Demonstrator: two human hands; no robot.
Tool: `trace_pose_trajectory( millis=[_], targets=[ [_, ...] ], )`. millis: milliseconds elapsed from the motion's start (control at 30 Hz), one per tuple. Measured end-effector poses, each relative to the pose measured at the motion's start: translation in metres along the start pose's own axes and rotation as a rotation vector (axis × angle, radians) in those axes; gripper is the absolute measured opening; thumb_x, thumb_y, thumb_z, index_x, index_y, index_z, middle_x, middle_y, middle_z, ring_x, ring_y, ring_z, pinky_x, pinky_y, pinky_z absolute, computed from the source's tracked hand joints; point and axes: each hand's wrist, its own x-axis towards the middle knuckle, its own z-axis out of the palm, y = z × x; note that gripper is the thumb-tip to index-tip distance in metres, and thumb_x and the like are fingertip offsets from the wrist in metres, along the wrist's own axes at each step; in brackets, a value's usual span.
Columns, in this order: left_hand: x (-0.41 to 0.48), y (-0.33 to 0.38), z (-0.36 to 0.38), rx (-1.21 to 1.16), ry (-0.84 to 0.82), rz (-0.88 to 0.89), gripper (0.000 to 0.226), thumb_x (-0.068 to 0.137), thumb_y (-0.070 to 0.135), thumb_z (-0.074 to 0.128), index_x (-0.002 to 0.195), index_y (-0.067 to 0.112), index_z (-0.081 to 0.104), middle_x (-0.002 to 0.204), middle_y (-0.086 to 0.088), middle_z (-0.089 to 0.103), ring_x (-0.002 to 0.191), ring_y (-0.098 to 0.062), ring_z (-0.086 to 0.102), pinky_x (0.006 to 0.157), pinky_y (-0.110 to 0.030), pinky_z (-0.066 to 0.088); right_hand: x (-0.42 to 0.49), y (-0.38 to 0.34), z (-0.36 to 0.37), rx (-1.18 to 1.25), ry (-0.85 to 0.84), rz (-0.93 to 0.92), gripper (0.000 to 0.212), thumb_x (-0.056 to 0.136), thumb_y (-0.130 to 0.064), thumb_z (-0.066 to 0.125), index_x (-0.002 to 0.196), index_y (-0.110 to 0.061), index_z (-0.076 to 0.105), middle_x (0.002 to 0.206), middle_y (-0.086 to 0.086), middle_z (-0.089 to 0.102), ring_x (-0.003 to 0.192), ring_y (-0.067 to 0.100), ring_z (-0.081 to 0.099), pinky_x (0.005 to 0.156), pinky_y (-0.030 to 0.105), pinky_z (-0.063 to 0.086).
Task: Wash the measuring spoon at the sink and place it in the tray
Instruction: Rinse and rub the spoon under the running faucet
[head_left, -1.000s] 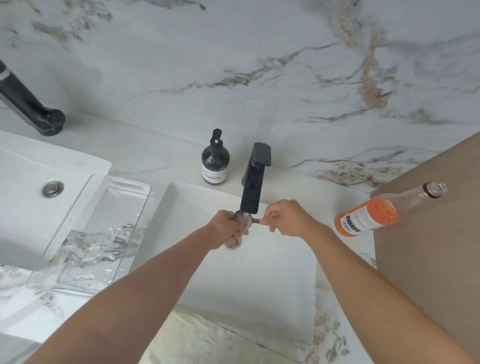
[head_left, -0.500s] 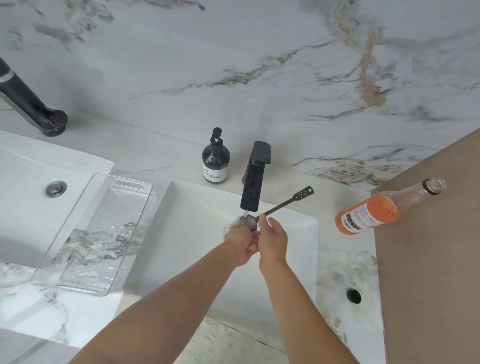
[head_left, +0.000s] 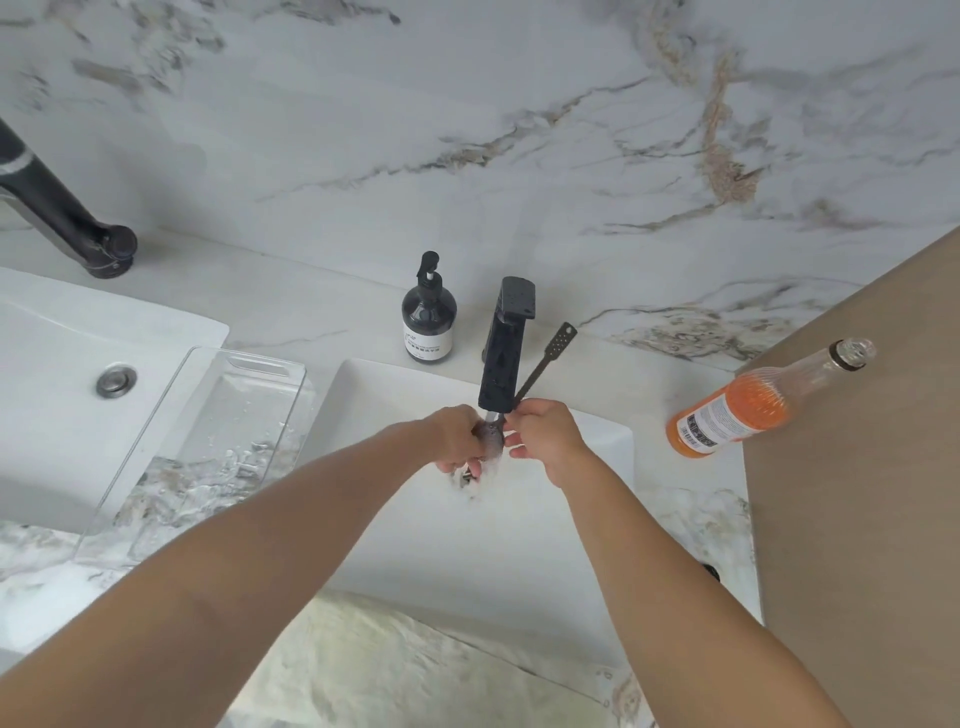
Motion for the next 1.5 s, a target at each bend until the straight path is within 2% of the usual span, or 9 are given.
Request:
trace_pose_trajectory(
  millis=[167, 333, 567, 667, 733, 1000, 1200, 1367, 1500],
  targets=[
    [-0.004, -0.003, 0.012, 0.282, 0.194, 0.183, 0.008, 0.091, 0.017, 0.055, 0.094, 0.013, 0.062, 0.086, -0.006, 0.059, 0.077, -0.025, 0.056, 0.063, -0.028, 0.044, -0.005, 0.011, 0.000, 0.084, -0.019, 0.068, 0.011, 0.096, -0.009, 0.058, 0.091, -0.005, 0.067, 0.092, 0.013, 0.068, 0.068, 0.025, 0.060, 0.057, 0.030, 0.051],
    [-0.001, -0.013, 0.027, -0.013, 0.154, 0.091, 0.019, 0.096, 0.006, 0.041, 0.103, 0.011, 0.059, 0.092, -0.010, 0.075, 0.058, -0.019, 0.057, 0.045, -0.024, 0.043, -0.011, 0.018, 0.002, 0.238, -0.024, 0.060, 0.018, 0.095, -0.007, 0.058, 0.081, -0.010, 0.069, 0.092, 0.011, 0.069, 0.071, 0.029, 0.059, 0.065, 0.031, 0.052],
    [-0.009, -0.024, 0.039, 0.023, 0.127, 0.140, 0.033, 0.107, 0.028, 0.031, 0.111, 0.001, 0.051, 0.093, -0.012, 0.055, 0.077, -0.026, 0.049, 0.070, -0.031, 0.039, -0.018, 0.020, 0.001, 0.333, -0.097, 0.129, 0.009, 0.092, -0.021, 0.067, 0.089, -0.015, 0.072, 0.091, 0.004, 0.071, 0.073, 0.023, 0.060, 0.064, 0.030, 0.046],
    [-0.013, -0.025, 0.030, -0.018, 0.096, 0.107, 0.030, 0.106, 0.030, 0.038, 0.099, 0.007, 0.055, 0.069, -0.004, 0.058, 0.056, -0.019, 0.052, 0.053, -0.028, 0.044, -0.017, 0.016, -0.006, 0.345, -0.109, 0.130, 0.012, 0.093, -0.026, 0.067, 0.088, -0.015, 0.070, 0.095, 0.006, 0.071, 0.081, 0.024, 0.061, 0.068, 0.031, 0.049],
    [-0.015, -0.028, 0.021, -0.157, 0.103, 0.113, 0.025, 0.103, 0.022, 0.047, 0.095, 0.003, 0.062, 0.064, -0.007, 0.063, 0.049, -0.019, 0.058, 0.046, -0.025, 0.049, -0.017, 0.014, -0.008, 0.368, -0.128, 0.122, 0.014, 0.094, -0.024, 0.065, 0.085, -0.013, 0.068, 0.097, 0.009, 0.069, 0.079, 0.024, 0.061, 0.068, 0.031, 0.051],
    [-0.033, -0.059, 0.007, -1.105, 0.185, -0.066, 0.013, 0.094, -0.003, 0.057, 0.103, -0.003, 0.067, 0.092, -0.019, 0.072, 0.068, -0.025, 0.077, 0.058, -0.027, 0.063, -0.018, 0.017, 0.012, 0.672, -0.154, 0.191, 0.016, 0.098, -0.014, 0.059, 0.106, -0.001, 0.062, 0.098, 0.013, 0.068, 0.089, 0.029, 0.068, 0.081, 0.034, 0.057],
    [-0.054, -0.084, 0.022, -1.118, 0.126, -0.101, 0.010, 0.089, -0.009, 0.064, 0.099, -0.008, 0.068, 0.085, -0.021, 0.075, 0.071, -0.026, 0.077, 0.062, -0.026, 0.064, -0.019, 0.024, 0.038, 0.742, -0.180, 0.224, 0.009, 0.098, -0.010, 0.058, 0.096, -0.002, 0.061, 0.094, 0.013, 0.069, 0.089, 0.026, 0.068, 0.090, 0.037, 0.053],
    [-0.052, -0.073, 0.035, -1.106, 0.197, -0.081, 0.008, 0.091, -0.005, 0.065, 0.089, -0.011, 0.070, 0.075, -0.019, 0.077, 0.070, -0.029, 0.078, 0.066, -0.026, 0.064, -0.027, 0.035, 0.053, 0.771, -0.269, 0.188, 0.009, 0.094, -0.005, 0.062, 0.103, 0.000, 0.061, 0.091, 0.011, 0.067, 0.083, 0.019, 0.069, 0.076, 0.025, 0.058],
    [-0.046, -0.072, 0.037, -0.894, 0.346, -0.120, 0.011, 0.088, 0.002, 0.071, 0.089, -0.008, 0.073, 0.079, -0.020, 0.078, 0.077, -0.036, 0.078, 0.085, -0.038, 0.062, -0.022, 0.039, 0.045, 0.820, -0.193, 0.198, 0.010, 0.092, -0.002, 0.065, 0.100, 0.002, 0.063, 0.085, 0.013, 0.071, 0.080, 0.021, 0.072, 0.071, 0.029, 0.061]
  ],
)
